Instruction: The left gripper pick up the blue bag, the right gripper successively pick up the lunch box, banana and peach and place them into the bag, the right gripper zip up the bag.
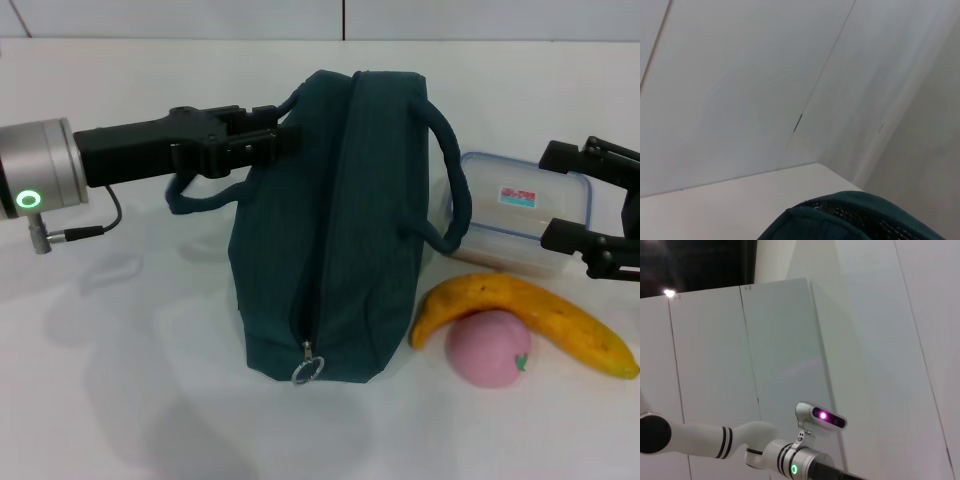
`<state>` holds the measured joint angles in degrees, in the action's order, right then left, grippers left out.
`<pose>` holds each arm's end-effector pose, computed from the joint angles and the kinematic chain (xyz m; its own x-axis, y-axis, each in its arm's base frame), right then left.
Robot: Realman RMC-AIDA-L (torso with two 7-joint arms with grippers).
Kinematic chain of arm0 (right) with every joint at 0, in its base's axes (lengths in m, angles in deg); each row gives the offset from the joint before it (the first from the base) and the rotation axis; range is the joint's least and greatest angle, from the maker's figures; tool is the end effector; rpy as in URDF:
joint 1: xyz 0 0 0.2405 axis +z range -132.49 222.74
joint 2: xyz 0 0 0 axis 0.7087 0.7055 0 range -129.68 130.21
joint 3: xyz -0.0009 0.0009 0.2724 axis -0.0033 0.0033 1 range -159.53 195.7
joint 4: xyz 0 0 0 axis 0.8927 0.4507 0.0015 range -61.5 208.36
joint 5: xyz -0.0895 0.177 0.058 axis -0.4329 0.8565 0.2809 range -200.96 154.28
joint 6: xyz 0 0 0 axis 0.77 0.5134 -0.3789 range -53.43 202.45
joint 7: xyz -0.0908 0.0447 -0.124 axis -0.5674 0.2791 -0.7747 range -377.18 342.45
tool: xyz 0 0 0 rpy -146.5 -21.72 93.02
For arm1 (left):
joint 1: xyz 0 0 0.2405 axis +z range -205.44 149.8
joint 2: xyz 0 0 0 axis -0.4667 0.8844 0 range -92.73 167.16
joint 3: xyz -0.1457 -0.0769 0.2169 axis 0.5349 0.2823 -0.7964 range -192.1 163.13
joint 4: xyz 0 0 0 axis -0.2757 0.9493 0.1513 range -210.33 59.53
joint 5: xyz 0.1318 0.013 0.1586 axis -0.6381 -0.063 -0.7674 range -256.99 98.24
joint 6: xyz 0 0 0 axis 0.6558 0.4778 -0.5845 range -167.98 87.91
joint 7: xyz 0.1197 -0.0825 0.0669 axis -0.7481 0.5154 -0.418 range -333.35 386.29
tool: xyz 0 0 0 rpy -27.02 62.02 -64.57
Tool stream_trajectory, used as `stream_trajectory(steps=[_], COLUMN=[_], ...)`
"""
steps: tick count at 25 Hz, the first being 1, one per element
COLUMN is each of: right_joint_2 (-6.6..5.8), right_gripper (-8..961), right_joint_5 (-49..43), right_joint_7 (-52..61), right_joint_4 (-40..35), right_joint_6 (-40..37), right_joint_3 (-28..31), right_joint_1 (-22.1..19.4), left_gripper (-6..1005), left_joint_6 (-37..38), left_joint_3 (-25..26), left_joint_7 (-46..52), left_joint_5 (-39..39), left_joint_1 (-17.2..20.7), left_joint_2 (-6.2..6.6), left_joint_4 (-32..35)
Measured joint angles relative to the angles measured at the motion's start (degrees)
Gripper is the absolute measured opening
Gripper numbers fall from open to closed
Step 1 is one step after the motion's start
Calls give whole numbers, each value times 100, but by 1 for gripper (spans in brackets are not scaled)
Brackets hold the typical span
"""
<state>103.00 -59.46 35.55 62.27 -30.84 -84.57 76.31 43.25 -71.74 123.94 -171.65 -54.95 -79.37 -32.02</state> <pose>0.2510 0.3044 0.0308 0.6005 -0.0791 -0.7957 -0.2071 -0.9765 -0.0593 -0.2330 0.3578 -0.0035 0.6173 0.4630 0.6360 0.6100 -0.7922 -0.0154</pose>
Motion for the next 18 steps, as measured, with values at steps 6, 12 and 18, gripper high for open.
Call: stream_trajectory(steps=[6, 12, 18], right_joint_2=[12, 19, 4], right_gripper=[841, 840, 840], right_joint_5=[-6, -104, -289], right_joint_7=[11, 10, 25], right_joint_4=[62, 105, 497], right_joint_6=[-3, 257, 418], right_joint_3=[-10, 5, -6], right_joint_1=[-88, -355, -521], left_gripper=[492, 222, 75], left_joint_6=[-1, 13, 134], left_joint_3=[-17, 1, 3], left_joint_7=[-375, -815, -1439], left_joint_5=[-8, 21, 61], left_joint_1=[13, 85, 85], left_joint_2=[-73, -167, -201], left_joint_4=[-26, -2, 0])
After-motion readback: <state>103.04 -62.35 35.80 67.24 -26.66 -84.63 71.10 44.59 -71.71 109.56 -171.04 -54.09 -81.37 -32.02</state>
